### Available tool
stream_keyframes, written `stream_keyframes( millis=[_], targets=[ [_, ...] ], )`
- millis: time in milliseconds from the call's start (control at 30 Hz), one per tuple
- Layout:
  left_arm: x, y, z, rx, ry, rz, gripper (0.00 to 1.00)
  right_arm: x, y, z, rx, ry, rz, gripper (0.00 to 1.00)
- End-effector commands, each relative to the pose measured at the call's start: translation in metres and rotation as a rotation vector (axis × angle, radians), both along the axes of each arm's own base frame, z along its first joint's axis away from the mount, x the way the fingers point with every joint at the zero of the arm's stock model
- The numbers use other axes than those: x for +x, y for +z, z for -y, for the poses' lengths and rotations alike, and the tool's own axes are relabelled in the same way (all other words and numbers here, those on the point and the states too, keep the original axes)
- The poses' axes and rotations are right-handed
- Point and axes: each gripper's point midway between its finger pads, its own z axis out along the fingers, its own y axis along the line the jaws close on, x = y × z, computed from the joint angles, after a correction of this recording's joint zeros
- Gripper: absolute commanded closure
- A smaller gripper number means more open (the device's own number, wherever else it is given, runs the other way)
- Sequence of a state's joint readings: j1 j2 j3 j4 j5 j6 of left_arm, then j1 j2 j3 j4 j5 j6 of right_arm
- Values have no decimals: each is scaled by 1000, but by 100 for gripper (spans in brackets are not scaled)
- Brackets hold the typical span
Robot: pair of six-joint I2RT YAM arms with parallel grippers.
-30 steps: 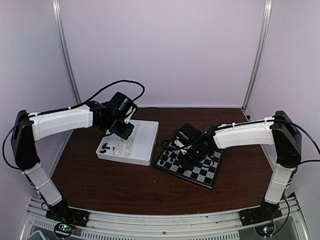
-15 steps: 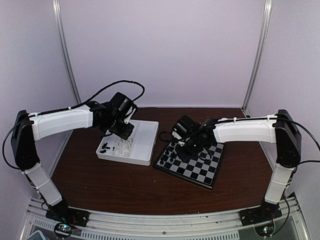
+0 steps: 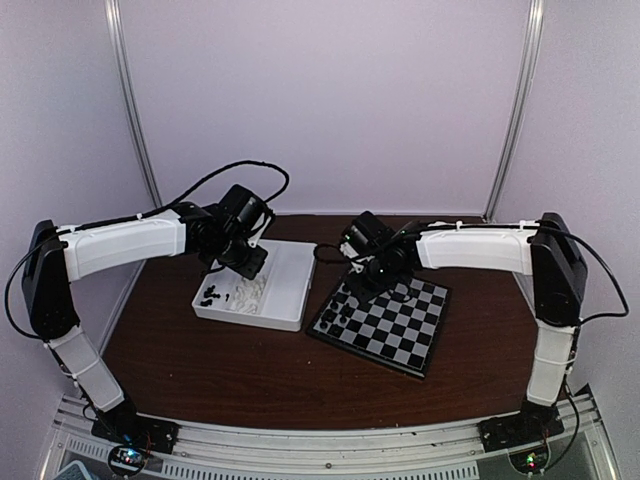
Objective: Set up the chess pieces on the board
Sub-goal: Place the chess piece on the chessboard.
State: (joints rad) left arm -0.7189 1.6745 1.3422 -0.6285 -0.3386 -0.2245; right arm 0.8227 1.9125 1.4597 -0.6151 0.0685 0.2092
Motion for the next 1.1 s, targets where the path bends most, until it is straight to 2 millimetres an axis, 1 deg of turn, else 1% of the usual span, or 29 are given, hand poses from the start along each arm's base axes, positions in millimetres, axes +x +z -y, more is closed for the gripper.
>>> stream_keyframes(
  millis=[0, 167, 433, 700, 1067],
  targets=[
    [6, 10, -6, -1, 8, 41, 70, 14, 0, -7, 17, 7, 14, 95],
    [7, 12, -8, -1, 12, 44, 70, 20, -9, -14, 29, 14, 0, 95],
    [7, 13, -9, 2, 11, 45, 70, 24, -23, -17, 18, 18, -14, 95],
    [9, 14, -10, 5, 12, 46, 70, 28, -28, -15, 0, 12, -6, 95],
    [10, 13, -10, 6, 12, 41, 70, 29, -36, -17, -2, 15, -16, 95]
  ],
)
